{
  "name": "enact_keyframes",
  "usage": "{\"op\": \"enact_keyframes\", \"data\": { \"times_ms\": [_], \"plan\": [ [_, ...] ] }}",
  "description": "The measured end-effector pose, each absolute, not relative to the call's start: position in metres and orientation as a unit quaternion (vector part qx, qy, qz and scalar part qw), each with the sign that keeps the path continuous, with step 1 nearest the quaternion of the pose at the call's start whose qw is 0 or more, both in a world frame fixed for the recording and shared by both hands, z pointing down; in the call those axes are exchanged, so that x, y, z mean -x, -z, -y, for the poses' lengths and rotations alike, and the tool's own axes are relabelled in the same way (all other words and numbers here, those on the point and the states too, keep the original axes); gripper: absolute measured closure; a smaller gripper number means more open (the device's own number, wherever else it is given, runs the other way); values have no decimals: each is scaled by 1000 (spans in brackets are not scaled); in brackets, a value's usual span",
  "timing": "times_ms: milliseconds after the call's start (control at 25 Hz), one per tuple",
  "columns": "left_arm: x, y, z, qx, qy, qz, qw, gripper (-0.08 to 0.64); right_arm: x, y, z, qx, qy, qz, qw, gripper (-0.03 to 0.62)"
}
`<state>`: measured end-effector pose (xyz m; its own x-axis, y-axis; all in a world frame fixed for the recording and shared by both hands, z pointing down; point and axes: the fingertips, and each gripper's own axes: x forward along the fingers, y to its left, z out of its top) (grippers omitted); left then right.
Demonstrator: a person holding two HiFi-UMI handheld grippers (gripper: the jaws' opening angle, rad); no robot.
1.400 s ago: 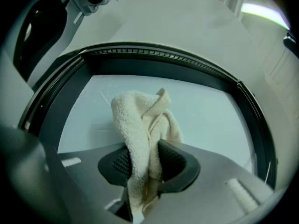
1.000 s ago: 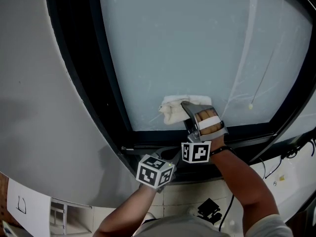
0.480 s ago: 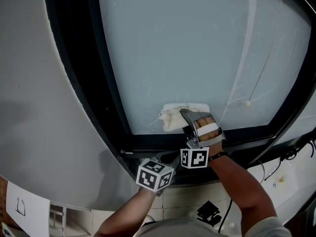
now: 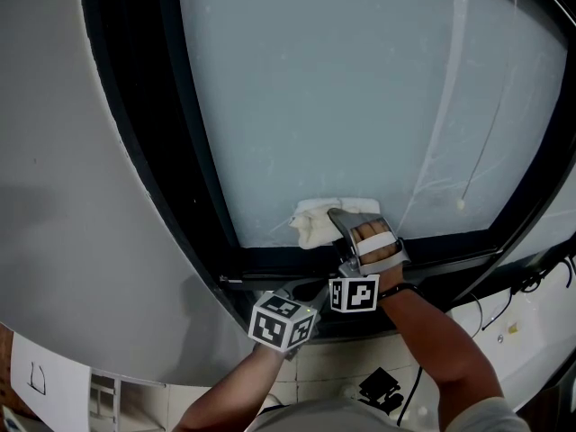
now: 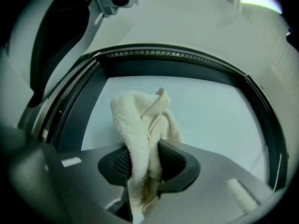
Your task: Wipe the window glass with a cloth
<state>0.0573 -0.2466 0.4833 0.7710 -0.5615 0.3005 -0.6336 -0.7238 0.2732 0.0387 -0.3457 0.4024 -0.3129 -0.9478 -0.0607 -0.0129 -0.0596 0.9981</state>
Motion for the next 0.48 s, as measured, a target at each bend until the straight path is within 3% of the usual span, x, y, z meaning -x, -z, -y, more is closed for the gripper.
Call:
{"op": "enact_keyframes", "data": {
  "times_ms": [480],
  "plan": [
    [-51, -483, 250, -921, -92, 329, 187, 545, -39, -409, 343, -394, 559, 593, 425, 477]
  ]
}}
